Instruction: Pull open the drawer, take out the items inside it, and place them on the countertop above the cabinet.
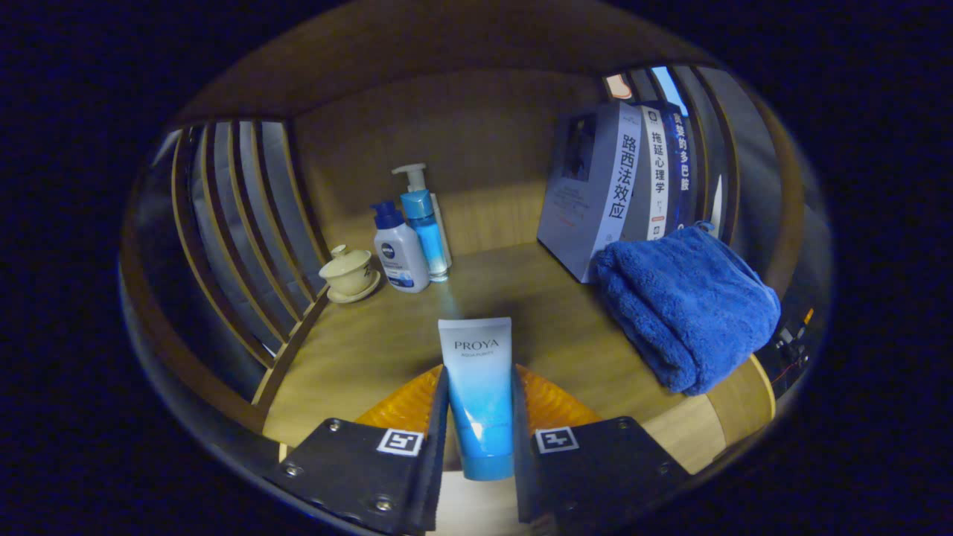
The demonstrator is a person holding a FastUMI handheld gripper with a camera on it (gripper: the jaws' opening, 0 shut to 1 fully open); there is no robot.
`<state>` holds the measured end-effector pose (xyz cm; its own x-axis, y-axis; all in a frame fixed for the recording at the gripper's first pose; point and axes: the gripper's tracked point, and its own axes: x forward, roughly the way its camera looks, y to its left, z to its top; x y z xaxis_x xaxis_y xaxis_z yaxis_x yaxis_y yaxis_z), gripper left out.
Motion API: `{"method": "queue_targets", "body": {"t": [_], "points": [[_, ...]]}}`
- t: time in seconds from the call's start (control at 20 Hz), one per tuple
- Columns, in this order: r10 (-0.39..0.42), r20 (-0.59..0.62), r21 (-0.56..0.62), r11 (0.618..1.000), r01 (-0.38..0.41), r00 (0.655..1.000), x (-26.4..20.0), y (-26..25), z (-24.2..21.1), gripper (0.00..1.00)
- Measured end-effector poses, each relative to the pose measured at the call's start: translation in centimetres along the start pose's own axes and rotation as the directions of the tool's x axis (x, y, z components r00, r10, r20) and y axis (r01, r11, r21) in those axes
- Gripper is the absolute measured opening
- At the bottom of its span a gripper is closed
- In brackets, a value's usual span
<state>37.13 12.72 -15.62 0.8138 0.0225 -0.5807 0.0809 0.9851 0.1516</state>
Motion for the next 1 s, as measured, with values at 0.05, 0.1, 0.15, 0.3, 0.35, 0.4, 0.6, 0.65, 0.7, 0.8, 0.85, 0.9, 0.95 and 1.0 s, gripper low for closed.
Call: {"method": "queue_targets", "body": {"t": [0.05, 0.1, 0.15, 0.3, 0.35, 0.4, 0.6, 0.65, 0.7, 0.8, 0.85, 0.9, 0.95, 1.0], "points": [[0.006, 0.001, 0.005, 1.000, -0.006, 1.000, 0.3, -0.1, 0.0, 0.40], [0.004, -0.001, 0.003, 1.000, -0.004, 1.000, 0.5, -0.3, -0.1, 0.41], [-0.002, -0.006, -0.006, 1.000, 0.002, 1.000, 0.7, -0.7, -0.2, 0.40], [-0.031, -0.013, -0.033, 0.999, 0.031, 0.999, 1.0, -1.5, -0.8, 0.42], [-0.036, -0.018, -0.039, 0.999, 0.035, 0.999, 1.0, -1.7, -1.0, 0.43], [-0.038, -0.021, -0.039, 0.999, 0.037, 0.999, 0.9, -1.7, -1.3, 0.46], [-0.036, 0.022, -0.010, 0.999, 0.036, 0.999, 0.4, -2.1, -0.6, 0.51], [-0.038, 0.047, 0.001, 0.999, 0.038, 0.998, 0.1, -2.1, 0.1, 0.52], [-0.036, 0.069, 0.016, 0.999, 0.035, 0.997, -0.1, -2.1, 0.8, 0.54], [-0.027, 0.115, 0.043, 0.999, 0.022, 0.993, -1.1, -2.1, 2.2, 0.61], [-0.033, 0.142, 0.050, 0.998, 0.026, 0.989, -1.7, -2.3, 2.8, 0.69], [-0.037, 0.168, 0.056, 0.998, 0.028, 0.985, -2.4, -2.7, 3.4, 0.76], [-0.039, 0.188, 0.059, 0.998, 0.028, 0.981, -3.1, -2.8, 3.9, 0.84], [-0.042, 0.205, 0.060, 0.998, 0.031, 0.978, -4.0, -3.0, 4.2, 0.84]]}}
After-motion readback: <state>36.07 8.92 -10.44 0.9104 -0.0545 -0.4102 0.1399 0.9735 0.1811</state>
